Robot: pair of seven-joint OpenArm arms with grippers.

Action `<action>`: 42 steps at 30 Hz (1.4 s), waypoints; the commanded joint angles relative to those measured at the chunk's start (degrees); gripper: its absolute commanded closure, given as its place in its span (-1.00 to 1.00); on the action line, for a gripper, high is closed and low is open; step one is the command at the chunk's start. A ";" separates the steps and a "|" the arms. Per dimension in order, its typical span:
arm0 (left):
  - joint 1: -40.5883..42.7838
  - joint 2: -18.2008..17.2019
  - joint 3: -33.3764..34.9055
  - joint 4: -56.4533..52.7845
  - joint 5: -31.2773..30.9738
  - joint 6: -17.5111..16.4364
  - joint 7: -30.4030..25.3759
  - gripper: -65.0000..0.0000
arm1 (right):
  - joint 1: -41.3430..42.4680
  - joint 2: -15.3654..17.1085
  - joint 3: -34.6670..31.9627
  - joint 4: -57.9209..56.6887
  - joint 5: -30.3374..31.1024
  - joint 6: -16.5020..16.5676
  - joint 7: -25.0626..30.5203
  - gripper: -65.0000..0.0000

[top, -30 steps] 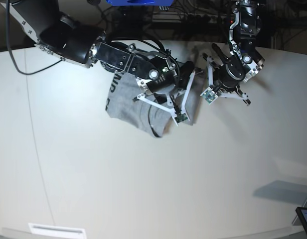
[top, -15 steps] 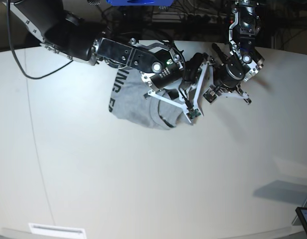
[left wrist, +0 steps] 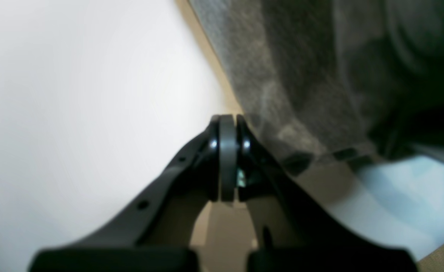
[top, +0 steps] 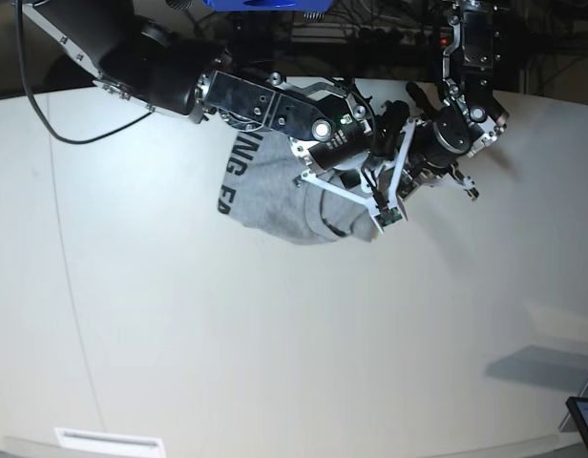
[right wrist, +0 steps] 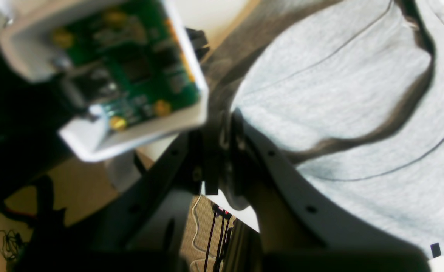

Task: Fold the T-shirt properly
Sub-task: 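Lift and fold the bundle's end with both grippers over itself, then release the bundle and pull the right gripper back along its side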

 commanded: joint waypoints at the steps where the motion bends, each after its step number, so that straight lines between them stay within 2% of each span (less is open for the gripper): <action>1: -0.32 -0.33 -0.22 1.06 -0.33 0.38 -0.73 1.00 | 0.96 -1.22 0.18 0.67 -0.21 -0.01 0.86 1.00; 8: -0.32 -0.33 -0.22 1.06 -0.33 0.38 -0.82 1.00 | -0.27 -0.78 0.27 -1.00 -0.21 -0.01 0.95 1.00; 10: -0.32 -0.33 -0.22 1.24 -0.33 0.38 -0.82 1.00 | -0.36 -0.78 0.27 -2.49 -0.21 -0.01 0.95 0.92; 11: -0.32 -0.33 -0.22 1.24 -0.33 0.38 -0.82 1.00 | -0.36 -0.87 0.27 -3.28 -0.21 -0.01 0.95 0.80; 15: -0.32 -0.33 -0.22 1.32 -0.33 0.38 -0.82 1.00 | -0.36 -1.04 0.09 -2.93 -0.21 -0.01 0.34 0.09; 17: -0.23 -0.33 -0.22 1.32 -0.33 0.38 -0.82 1.00 | -0.36 -0.96 0.09 -1.17 -0.21 -0.01 0.25 -0.14; 18: -0.23 -0.33 -0.22 1.32 -0.33 0.38 -0.82 1.00 | -0.36 -0.87 0.00 0.15 -0.21 -0.01 0.25 -0.17; 24: -0.23 -0.33 -0.30 1.32 -0.33 0.38 -0.91 1.00 | -0.45 -0.87 0.00 9.20 -0.21 -0.01 -0.45 -0.11; 28: -0.14 -0.42 -0.39 1.41 -0.33 0.38 -0.91 1.00 | -0.01 -0.52 0.18 9.38 -0.48 -0.01 -0.45 -0.11; 32: 1.61 -1.39 -1.71 2.82 -0.42 0.38 -0.99 1.00 | 1.57 3.44 0.71 9.38 -0.48 -0.01 -0.37 -0.11; 38: 6.45 -1.30 -6.72 6.25 -0.42 0.38 -1.08 1.00 | 1.75 9.77 10.29 9.46 -0.39 -0.01 -0.37 -0.11; 42: 10.41 -1.21 -8.74 6.25 -0.24 0.38 -3.46 1.00 | 1.84 12.67 12.84 9.55 -0.21 -0.01 -0.28 -0.10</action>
